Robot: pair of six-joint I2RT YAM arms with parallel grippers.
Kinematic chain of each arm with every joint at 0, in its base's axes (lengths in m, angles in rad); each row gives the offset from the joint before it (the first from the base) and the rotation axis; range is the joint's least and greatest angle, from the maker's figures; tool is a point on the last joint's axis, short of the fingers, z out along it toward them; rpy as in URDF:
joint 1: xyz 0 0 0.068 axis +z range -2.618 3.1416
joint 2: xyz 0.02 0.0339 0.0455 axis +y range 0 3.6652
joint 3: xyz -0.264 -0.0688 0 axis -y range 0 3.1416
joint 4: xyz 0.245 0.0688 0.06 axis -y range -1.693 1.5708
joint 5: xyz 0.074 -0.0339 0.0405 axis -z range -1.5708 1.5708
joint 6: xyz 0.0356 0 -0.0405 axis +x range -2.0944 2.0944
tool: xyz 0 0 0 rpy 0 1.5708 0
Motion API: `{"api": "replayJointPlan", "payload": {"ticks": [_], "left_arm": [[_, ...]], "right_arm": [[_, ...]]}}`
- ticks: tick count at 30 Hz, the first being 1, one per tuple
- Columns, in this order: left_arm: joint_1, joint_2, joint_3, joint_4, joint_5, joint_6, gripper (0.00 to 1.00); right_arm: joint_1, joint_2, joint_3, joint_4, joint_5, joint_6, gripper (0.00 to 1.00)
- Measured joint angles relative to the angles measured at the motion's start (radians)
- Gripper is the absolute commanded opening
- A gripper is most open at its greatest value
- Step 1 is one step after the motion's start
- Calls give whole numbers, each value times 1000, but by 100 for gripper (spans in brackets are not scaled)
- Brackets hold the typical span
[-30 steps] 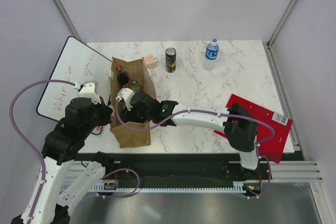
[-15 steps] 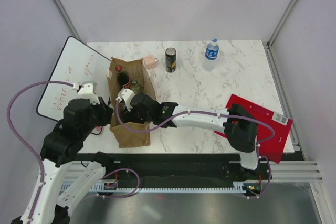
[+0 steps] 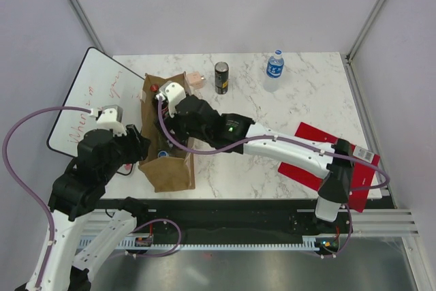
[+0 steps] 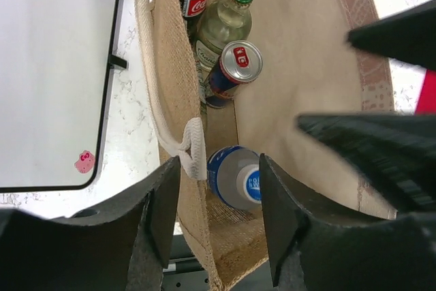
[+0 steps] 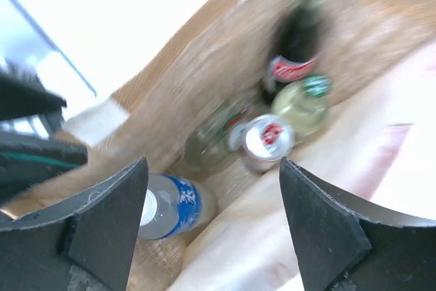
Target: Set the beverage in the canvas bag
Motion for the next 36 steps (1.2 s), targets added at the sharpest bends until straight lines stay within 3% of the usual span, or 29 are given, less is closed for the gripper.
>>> {"api": "replayJointPlan", "payload": {"ticks": [5, 11, 15, 27, 36], "left_arm": [[0, 0, 0, 2, 3, 1, 64], [0, -2, 0, 11, -7, 2, 76], [0, -9, -11, 28, -26, 5, 80], [0, -5, -57, 47, -62, 12, 79], [0, 29, -72, 54, -79, 12, 75]], "right_arm": [[-65, -62, 43, -63, 65, 48, 82], [-323, -74, 45, -113, 94, 70, 84], [-457, 13, 99, -139, 101, 53, 86], [-567, 453, 418, -159, -17, -18, 92], [-591, 575, 536, -138, -24, -89, 89]]}}
